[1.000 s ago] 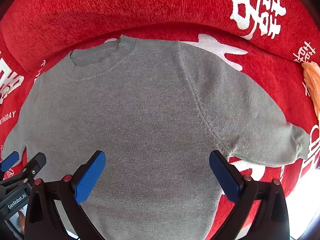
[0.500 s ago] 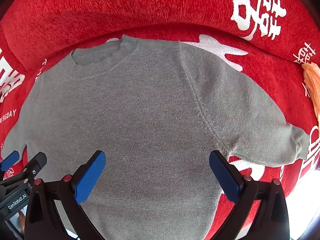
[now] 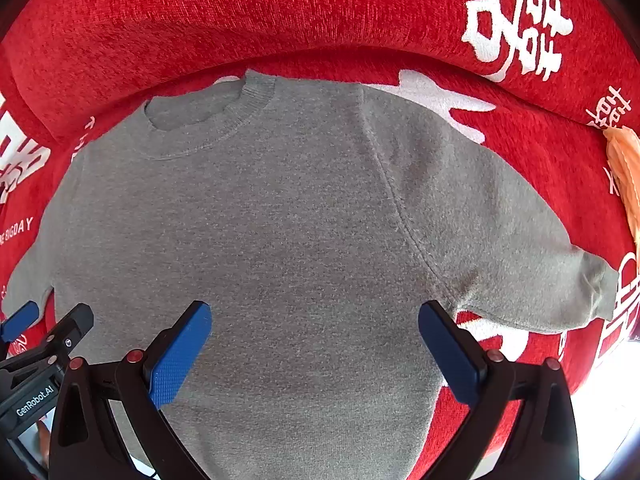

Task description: Fold small clothes

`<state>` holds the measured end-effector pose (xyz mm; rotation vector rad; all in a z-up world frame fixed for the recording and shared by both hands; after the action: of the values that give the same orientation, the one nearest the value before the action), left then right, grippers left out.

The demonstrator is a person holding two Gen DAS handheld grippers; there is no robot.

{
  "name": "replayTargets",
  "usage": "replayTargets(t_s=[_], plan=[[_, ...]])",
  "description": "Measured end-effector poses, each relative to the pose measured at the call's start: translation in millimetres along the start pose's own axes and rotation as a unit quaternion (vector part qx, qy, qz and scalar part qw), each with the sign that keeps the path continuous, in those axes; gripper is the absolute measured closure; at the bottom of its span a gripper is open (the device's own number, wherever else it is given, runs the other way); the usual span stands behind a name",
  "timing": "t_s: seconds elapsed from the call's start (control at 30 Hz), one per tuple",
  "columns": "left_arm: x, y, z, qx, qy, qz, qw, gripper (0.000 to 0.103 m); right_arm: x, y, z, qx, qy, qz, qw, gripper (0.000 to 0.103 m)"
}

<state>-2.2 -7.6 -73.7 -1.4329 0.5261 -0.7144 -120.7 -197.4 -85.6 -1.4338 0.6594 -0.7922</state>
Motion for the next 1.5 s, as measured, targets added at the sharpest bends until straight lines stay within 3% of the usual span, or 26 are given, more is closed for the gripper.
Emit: replayTargets(t_s=[1.5], plan=[[-1.9, 3.3, 3.7, -0.004, -0.003, -0.001, 1.0, 0.0, -1.5, 1.4, 6.7, -0.002, -0.004, 0.0, 1.0, 0.0]])
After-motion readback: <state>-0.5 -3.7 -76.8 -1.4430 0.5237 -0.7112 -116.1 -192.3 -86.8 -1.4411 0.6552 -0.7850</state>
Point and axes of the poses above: each gripper's, at about its wrist camera, not at the fingertips, and y roughly the way its jaws point, z to its left, x to its top, the point moved 6 cm from there along y, roughly the way its jaws point, and after that the axes turned 12 degrees about y, right-handed, at the moved point
